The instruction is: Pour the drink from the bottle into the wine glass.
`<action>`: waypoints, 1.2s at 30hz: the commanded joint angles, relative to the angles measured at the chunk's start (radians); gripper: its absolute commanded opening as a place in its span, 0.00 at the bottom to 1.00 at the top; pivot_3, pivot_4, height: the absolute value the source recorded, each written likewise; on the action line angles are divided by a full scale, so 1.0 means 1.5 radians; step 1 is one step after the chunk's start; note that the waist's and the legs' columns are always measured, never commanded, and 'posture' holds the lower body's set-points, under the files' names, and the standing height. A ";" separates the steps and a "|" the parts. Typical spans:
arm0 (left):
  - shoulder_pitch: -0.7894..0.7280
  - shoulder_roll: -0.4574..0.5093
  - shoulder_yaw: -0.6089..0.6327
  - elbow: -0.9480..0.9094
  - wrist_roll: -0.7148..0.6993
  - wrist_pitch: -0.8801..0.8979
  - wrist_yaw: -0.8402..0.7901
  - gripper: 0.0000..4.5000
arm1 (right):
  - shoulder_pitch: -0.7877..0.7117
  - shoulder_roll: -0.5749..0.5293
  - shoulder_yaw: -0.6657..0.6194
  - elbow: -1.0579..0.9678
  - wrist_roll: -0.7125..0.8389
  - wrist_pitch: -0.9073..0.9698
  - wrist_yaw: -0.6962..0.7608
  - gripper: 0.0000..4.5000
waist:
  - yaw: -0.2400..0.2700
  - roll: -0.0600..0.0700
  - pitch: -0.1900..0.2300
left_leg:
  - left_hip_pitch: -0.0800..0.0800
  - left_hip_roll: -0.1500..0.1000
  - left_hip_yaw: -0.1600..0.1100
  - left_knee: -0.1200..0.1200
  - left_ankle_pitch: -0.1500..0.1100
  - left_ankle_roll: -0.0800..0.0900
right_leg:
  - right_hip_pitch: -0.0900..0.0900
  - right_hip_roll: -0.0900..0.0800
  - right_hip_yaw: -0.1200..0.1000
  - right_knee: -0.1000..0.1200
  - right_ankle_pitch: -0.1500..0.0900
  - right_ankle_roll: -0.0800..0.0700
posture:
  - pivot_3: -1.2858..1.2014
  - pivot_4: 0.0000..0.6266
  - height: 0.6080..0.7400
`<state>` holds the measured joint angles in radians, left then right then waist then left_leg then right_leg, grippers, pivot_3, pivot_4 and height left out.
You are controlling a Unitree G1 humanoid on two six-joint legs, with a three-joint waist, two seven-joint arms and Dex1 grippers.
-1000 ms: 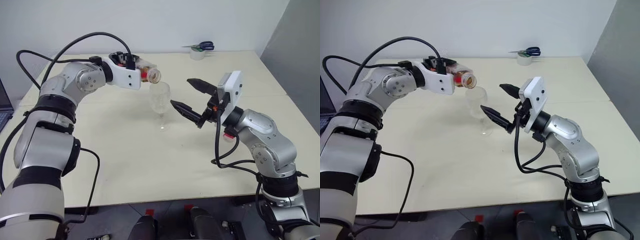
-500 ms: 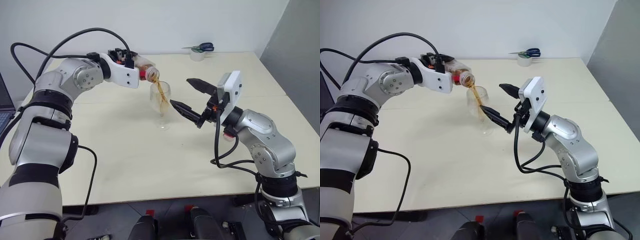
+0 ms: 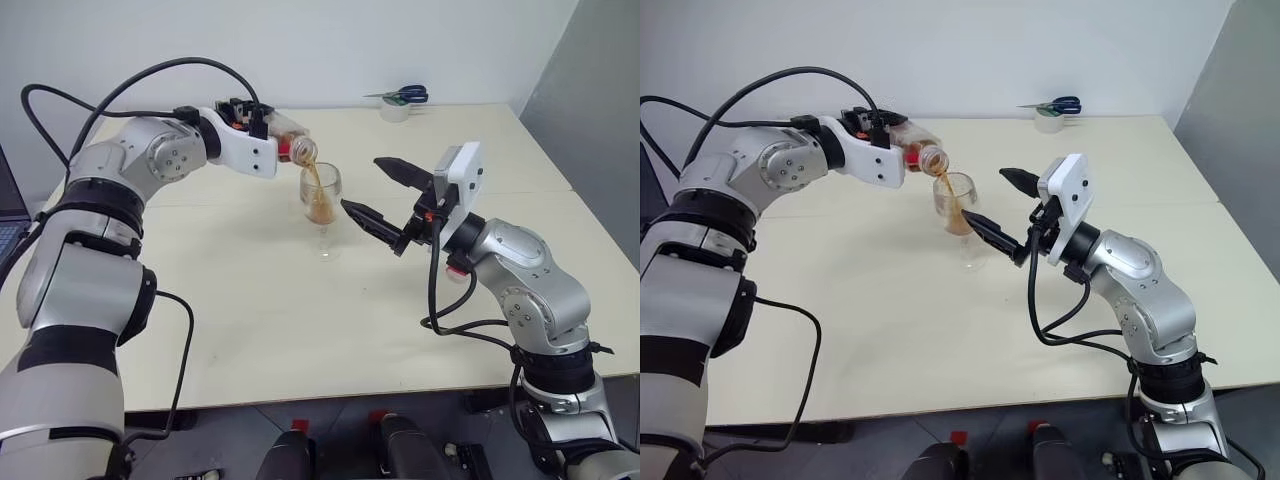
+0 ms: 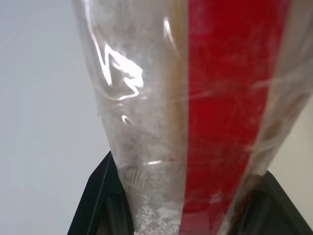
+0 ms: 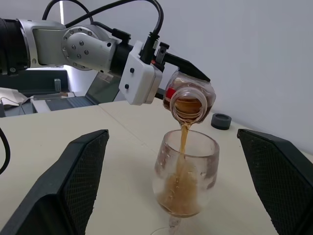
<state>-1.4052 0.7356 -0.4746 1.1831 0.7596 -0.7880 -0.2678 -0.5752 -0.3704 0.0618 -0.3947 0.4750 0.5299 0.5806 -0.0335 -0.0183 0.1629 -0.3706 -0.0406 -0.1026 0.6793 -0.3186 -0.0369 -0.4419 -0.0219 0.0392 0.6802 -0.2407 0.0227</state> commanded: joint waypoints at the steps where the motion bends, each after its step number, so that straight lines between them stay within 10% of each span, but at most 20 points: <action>1: -0.034 0.018 0.001 0.000 0.003 0.004 0.021 0.39 | -0.004 0.003 -0.008 -0.015 -0.003 -0.017 -0.004 1.00 | 0.000 0.000 0.000 | 0.000 0.000 0.000 0.000 0.000 0.000 | 0.000 0.000 0.000 0.000 0.000 0.000 | 0.52 0.24 1.00; 36: -0.048 0.007 0.006 0.025 -0.019 0.022 0.008 0.39 | 0.004 0.013 -0.006 -0.033 -0.001 -0.005 -0.012 1.00 | -0.001 0.000 0.000 | 0.000 0.000 0.000 0.000 0.000 0.000 | 0.000 0.000 0.000 0.000 0.000 0.000 | 0.52 0.24 1.00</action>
<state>-1.4458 0.7415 -0.5045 1.2247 0.7703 -0.7646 -0.2534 -0.5660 -0.3524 0.0619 -0.3976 0.4624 0.5298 0.5660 -0.0346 -0.0183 0.1629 -0.3707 -0.0407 -0.1028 0.6794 -0.3184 -0.0373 -0.4419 -0.0219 0.0391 0.6803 -0.2407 0.0227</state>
